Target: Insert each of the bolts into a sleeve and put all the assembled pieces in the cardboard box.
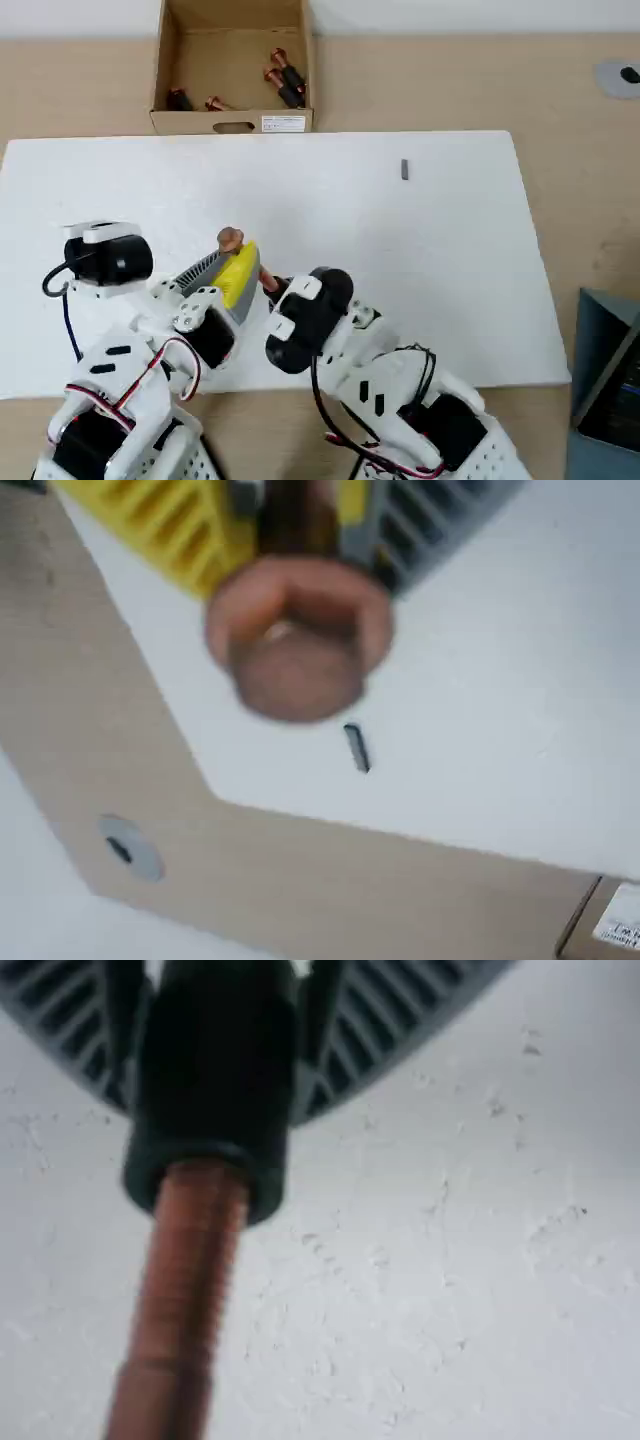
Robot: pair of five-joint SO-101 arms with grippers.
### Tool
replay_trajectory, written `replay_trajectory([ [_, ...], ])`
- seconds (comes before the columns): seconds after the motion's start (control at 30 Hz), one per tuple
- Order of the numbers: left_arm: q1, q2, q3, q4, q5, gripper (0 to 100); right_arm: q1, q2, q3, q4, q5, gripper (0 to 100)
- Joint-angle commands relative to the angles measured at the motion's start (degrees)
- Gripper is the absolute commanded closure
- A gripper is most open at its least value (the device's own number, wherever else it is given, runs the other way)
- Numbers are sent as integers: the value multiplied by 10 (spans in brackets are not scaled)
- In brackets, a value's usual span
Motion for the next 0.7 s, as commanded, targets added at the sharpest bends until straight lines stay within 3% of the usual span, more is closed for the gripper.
replay_trajectory([
  [0.0, 14, 0, 15, 6, -4, 998, -5, -52, -8, -19, 4, 989],
  [0.23, 109, 2, 18, 8, -4, 998, -5, -52, -8, -19, 4, 989],
  [0.5, 117, 0, 4, 97, -3, 995, -3, -52, -16, -19, 4, 989],
  [0.67, 112, 2, -29, 141, 0, 837, -2, -52, -15, -19, 4, 989],
])
